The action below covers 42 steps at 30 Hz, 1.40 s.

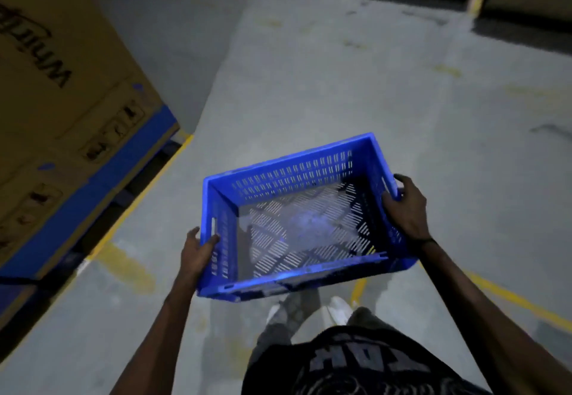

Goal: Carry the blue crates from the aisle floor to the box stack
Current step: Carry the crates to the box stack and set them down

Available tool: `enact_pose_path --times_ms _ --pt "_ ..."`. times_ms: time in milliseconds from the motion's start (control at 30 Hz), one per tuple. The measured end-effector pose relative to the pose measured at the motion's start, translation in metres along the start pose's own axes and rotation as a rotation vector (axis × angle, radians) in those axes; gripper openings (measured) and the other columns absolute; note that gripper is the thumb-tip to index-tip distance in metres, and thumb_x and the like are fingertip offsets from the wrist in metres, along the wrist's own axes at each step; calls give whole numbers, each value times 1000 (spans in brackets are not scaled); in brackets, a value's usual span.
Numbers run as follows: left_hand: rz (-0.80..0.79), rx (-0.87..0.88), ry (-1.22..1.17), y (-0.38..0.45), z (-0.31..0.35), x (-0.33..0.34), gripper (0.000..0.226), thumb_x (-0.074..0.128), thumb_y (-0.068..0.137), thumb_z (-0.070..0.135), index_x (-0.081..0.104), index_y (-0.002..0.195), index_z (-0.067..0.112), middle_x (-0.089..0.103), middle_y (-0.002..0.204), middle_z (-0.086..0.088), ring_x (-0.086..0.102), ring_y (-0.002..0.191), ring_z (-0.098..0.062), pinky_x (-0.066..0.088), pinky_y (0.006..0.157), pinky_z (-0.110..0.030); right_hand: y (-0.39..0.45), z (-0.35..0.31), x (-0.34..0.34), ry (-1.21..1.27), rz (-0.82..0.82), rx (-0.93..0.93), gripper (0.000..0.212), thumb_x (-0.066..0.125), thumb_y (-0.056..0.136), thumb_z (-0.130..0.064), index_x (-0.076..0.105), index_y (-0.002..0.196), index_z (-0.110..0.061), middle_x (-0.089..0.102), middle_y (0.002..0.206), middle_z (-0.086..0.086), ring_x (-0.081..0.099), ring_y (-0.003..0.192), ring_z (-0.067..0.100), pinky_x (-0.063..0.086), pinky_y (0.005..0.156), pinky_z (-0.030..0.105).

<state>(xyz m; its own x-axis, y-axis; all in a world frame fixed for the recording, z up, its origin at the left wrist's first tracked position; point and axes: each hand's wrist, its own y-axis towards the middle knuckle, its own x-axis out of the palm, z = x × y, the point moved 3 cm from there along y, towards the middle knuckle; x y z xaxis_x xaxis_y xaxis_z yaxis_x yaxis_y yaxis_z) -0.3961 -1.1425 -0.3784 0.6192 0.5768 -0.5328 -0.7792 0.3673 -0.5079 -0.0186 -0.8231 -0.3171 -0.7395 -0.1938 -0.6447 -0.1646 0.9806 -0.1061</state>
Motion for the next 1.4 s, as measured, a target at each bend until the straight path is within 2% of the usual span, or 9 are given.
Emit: enact_pose_path --times_ms 100,233,367,500,633,800,967,1133,1400 --pt "-107 -50 -166 26 -8 -1 53 77 72 37 65 115 9 76 101 -20 74 83 -36 60 80 -62 -37 -14 3 111 140 29 40 65 85 -24 63 125 -20 72 106 10 67 92 27 51 84 34" --pt "-248 -38 -296 36 6 1 26 67 88 7 65 106 -13 69 78 -21 67 69 -34 59 64 -52 -84 -15 5 235 332 69 24 67 89 -23 66 113 -27 72 100 -1 67 82 12 51 72 25" --pt "-393 -60 -342 66 11 22 50 75 73 19 62 109 -13 57 95 -25 58 89 -41 49 83 -68 -131 3 -7 311 524 156 18 67 90 -24 66 107 -27 71 99 -9 65 87 4 51 72 22" --pt "-542 23 -254 62 49 55 56 81 62 26 66 105 -7 65 93 -26 63 85 -41 53 80 -65 -181 35 -31 319 688 265 14 68 91 -19 67 105 -21 71 98 -4 61 83 -6 50 70 24" --pt "-676 102 -161 35 98 101 67 81 62 28 63 120 -2 69 101 -31 66 86 -43 52 83 -69 -236 73 -61 310 828 370 13 65 95 -21 65 107 -19 70 103 -1 63 91 8 45 70 14" --pt "-876 241 -9 -23 145 169 63 83 70 29 61 121 1 71 103 -30 69 85 -41 57 77 -59 -314 122 -91 316 993 528 15 63 96 -25 62 112 -25 64 99 -13 61 94 15 51 80 38" --pt "-1079 311 188 -57 151 257 70 92 59 42 67 119 15 73 109 -26 71 95 -53 53 81 -75 -390 154 -108 329 1159 647 17 61 98 -24 58 114 -27 63 103 -3 63 91 19 47 68 32" --pt "-1225 449 310 -167 165 298 54 79 58 40 75 106 18 77 99 -22 72 90 -45 57 85 -65 -460 182 -122 330 1293 777 22 61 97 -24 57 118 -29 65 109 7 64 88 20 52 68 40" --pt "-1347 568 413 -287 153 375 27 70 81 14 73 108 14 74 103 -23 71 87 -38 56 84 -63 -544 213 -152 331 1477 865 27 60 95 -10 60 117 -25 67 100 14 62 92 27 45 60 18"
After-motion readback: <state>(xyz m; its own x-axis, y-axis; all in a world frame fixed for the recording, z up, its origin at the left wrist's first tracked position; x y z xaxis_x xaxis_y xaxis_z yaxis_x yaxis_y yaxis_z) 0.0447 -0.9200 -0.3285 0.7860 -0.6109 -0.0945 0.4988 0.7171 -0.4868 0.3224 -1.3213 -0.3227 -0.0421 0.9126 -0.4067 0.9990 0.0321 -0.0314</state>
